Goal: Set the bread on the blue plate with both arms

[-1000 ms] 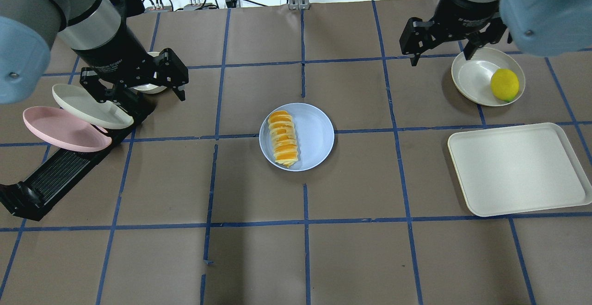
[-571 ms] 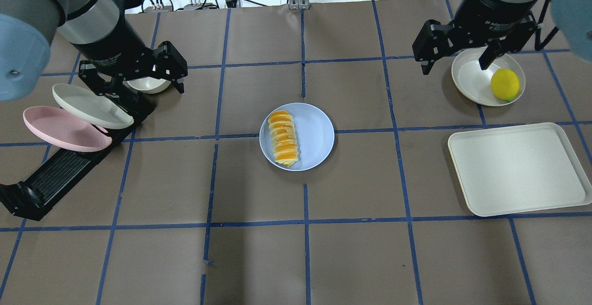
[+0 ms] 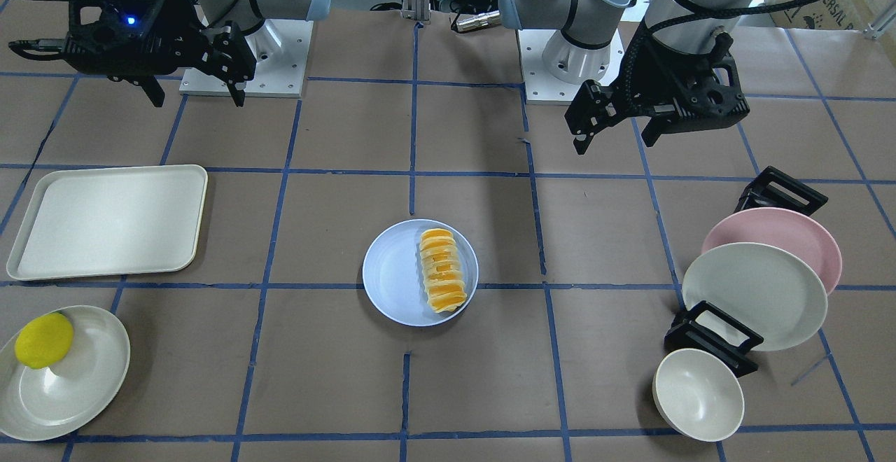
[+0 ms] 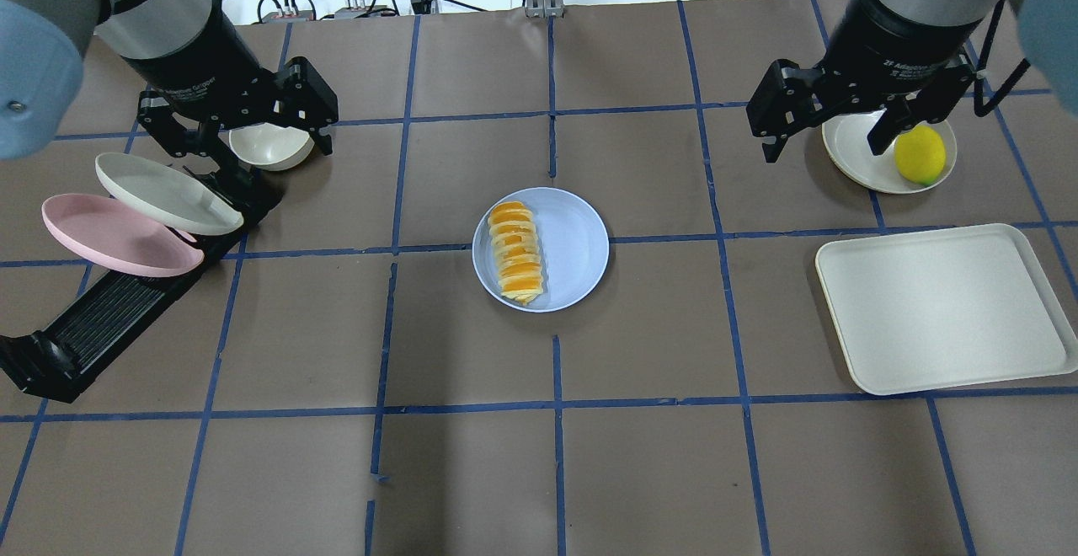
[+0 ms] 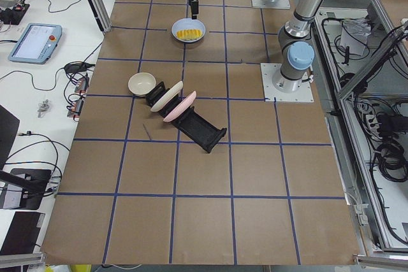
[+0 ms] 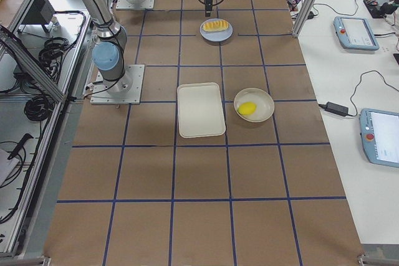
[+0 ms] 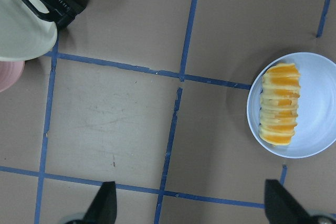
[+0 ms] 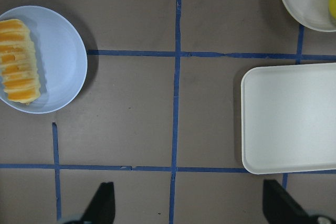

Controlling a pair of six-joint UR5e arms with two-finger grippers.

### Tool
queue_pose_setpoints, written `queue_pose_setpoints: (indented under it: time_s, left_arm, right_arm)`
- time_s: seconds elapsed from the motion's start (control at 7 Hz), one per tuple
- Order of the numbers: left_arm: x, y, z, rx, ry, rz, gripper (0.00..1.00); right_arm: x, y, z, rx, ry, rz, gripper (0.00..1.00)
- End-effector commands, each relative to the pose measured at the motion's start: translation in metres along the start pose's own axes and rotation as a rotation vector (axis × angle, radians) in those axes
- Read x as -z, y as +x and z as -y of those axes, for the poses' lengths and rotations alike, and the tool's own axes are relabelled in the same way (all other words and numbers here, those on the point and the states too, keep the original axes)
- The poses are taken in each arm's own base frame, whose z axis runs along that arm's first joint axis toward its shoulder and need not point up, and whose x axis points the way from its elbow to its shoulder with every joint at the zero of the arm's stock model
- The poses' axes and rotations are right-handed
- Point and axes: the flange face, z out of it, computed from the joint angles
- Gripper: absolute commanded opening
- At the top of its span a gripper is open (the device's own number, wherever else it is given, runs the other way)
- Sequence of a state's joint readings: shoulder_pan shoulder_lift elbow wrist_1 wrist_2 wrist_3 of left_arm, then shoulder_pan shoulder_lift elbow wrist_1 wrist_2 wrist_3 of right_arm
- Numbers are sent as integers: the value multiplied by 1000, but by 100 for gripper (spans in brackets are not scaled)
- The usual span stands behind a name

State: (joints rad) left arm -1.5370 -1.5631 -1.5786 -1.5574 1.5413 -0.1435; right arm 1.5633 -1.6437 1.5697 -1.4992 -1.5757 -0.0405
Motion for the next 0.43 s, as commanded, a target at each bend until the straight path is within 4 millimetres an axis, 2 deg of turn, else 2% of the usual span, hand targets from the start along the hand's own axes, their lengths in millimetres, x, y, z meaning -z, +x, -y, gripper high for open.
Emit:
queue_pose_setpoints:
  time_s: [0.0,0.29]
  left_arm:
    - [-1,0,0,-1,-2,1,100]
    - [-5,-1,-1,-14,-10,2,100]
  right_arm:
    - [0,1,0,-2,-1,-10,98]
    - [0,1,-1,-1,0,-10,99]
